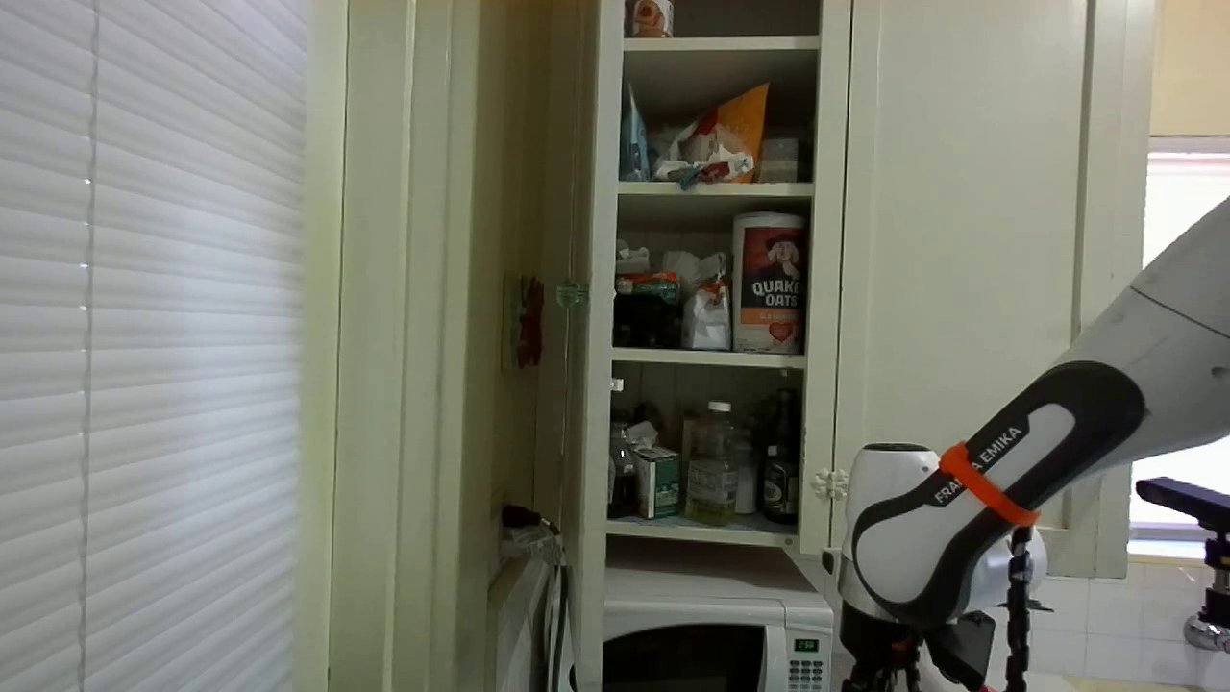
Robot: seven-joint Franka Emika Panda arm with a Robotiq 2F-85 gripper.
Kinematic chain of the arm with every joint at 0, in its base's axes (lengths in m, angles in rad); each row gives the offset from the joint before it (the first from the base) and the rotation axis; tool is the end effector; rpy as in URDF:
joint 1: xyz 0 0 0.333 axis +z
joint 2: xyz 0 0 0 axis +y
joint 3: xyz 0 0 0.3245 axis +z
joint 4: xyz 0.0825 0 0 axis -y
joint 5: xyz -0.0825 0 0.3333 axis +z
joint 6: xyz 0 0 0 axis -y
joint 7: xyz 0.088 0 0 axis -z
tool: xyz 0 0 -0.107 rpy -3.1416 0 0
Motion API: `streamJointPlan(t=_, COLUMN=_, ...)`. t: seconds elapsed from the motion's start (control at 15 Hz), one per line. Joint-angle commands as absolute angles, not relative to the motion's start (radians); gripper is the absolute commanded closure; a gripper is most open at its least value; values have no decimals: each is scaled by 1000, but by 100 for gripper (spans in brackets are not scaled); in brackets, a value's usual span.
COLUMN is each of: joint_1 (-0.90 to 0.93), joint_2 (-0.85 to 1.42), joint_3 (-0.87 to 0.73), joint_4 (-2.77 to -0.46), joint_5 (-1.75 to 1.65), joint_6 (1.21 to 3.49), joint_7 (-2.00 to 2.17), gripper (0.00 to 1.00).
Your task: Move one bottle from the counter to the cabinet's second shelf
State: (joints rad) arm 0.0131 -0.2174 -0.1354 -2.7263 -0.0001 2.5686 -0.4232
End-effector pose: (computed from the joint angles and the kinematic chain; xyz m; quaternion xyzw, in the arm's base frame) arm 0.3658 -0.0442 0.3454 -0.9880 -0.1510 -0.0317 0.0063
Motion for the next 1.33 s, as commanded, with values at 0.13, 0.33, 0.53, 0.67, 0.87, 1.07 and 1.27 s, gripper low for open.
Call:
streamJointPlan(t=0.13, joint_1=12, joint_2=-46, joint_3=-197, joint_4=-2651, joint_5=125, joint_6=2588, joint_7=-769, gripper=0)
streamJointPlan(t=0.33, joint_1=-19, joint_2=16, joint_3=-179, joint_4=-2633, joint_5=182, joint_6=2641, joint_7=-870, gripper=0)
streamJointPlan(t=0.53, joint_1=-48, joint_2=76, joint_3=-151, joint_4=-2637, joint_5=262, joint_6=2758, joint_7=-875, gripper=0)
streamJointPlan(t=0.67, joint_1=-75, joint_2=115, joint_3=-120, joint_4=-2636, joint_5=366, joint_6=2818, joint_7=-896, gripper=0)
streamJointPlan(t=0.87, joint_1=-97, joint_2=146, joint_3=-76, joint_4=-2621, joint_5=618, joint_6=2882, joint_7=-991, gripper=0)
streamJointPlan(t=1.07, joint_1=-127, joint_2=184, joint_3=-22, joint_4=-2580, joint_5=843, joint_6=2901, joint_7=-1147, gripper=0)
streamJointPlan(t=1.27, joint_1=-148, joint_2=233, joint_3=2, joint_4=-2539, joint_5=966, joint_6=2911, joint_7=-1269, gripper=0)
